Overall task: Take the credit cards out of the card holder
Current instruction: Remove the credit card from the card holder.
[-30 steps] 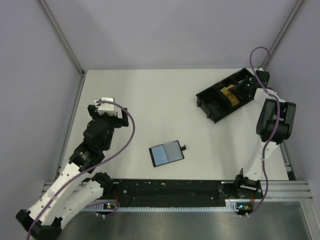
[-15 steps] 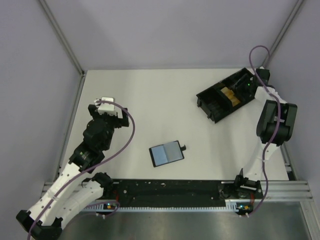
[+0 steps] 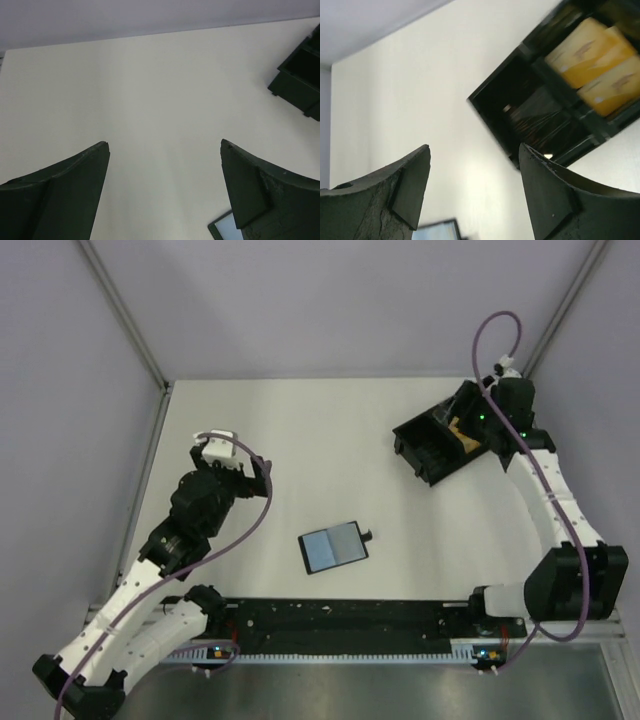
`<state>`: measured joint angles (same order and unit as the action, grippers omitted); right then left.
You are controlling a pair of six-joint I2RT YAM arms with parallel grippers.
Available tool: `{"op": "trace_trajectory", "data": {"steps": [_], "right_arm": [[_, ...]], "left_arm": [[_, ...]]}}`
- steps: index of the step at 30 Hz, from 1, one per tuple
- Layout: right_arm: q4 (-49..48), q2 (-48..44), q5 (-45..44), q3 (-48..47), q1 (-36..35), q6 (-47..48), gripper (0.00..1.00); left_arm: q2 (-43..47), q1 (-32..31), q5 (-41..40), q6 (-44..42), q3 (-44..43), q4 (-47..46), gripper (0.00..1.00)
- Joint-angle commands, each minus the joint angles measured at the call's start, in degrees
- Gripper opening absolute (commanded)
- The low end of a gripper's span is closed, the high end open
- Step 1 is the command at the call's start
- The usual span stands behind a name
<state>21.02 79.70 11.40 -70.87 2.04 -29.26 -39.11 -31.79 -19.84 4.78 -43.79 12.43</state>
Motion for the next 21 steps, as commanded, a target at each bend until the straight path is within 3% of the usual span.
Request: {"op": "trace_trajectory", "data": {"steps": [1,8,15,21], "right_arm": [[0.96,-8.49,1.52,6.69,-9.76,3.41,0.71],[-1.94,-19.75,5.30,19.70,-24.08,2.98,0.68],[-7.73,-19.77,2.93,29.12,-38.85,1.83,0.63],[-12.74,-13.18,2.93,30.09,-44.49,1.92,0.59]], "left_arm": [[-1.23,0.15,11.81,9.71,-2.01,1.55,0.94],[-4.04,-0.81,25.19,21.40,4.05,3.31,0.86],[-8.16,-6.96,25.46,31.07,12.23,-1.08,0.79],[-15.71,-10.13,23.79,34.42,14.44,-3.73,0.73]]}}
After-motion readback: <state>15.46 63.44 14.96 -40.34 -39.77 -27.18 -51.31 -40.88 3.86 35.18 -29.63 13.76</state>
